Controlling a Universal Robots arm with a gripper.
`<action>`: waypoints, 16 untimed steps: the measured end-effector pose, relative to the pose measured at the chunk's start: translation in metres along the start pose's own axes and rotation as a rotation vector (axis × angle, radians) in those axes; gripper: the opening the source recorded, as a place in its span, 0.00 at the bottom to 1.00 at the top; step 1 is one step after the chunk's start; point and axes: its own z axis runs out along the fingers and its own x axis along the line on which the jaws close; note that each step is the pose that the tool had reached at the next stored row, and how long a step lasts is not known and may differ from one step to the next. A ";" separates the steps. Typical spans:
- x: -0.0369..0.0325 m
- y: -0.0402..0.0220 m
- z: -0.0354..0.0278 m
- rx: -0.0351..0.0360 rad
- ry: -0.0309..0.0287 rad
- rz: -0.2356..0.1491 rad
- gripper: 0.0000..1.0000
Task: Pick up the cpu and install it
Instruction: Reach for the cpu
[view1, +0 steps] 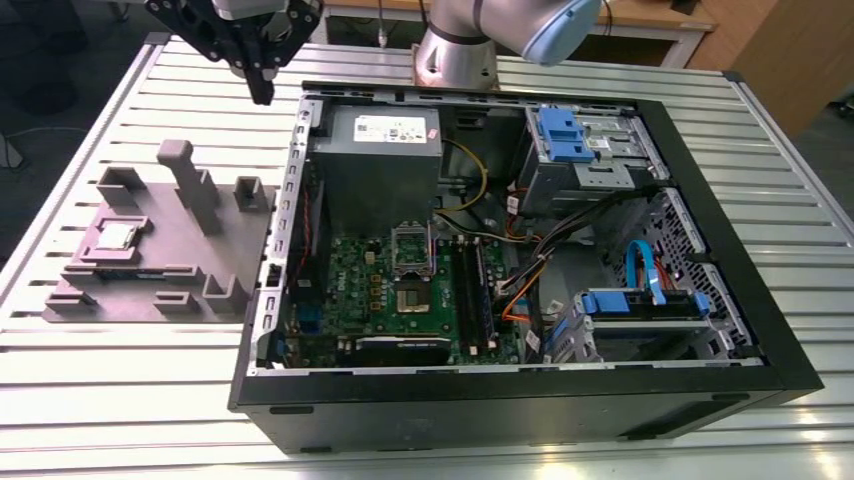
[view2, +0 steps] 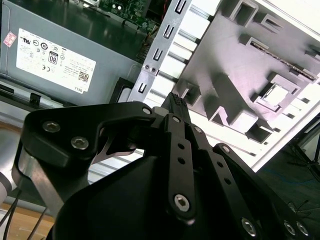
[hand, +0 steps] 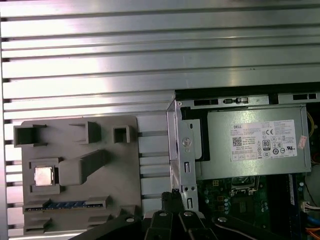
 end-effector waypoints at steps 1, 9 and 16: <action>0.0006 0.0000 0.0000 -0.0001 0.0000 0.000 0.10; 0.0041 -0.0003 0.0000 0.0000 0.0000 0.000 0.10; 0.0063 -0.0005 0.0000 0.0000 0.0000 0.000 0.10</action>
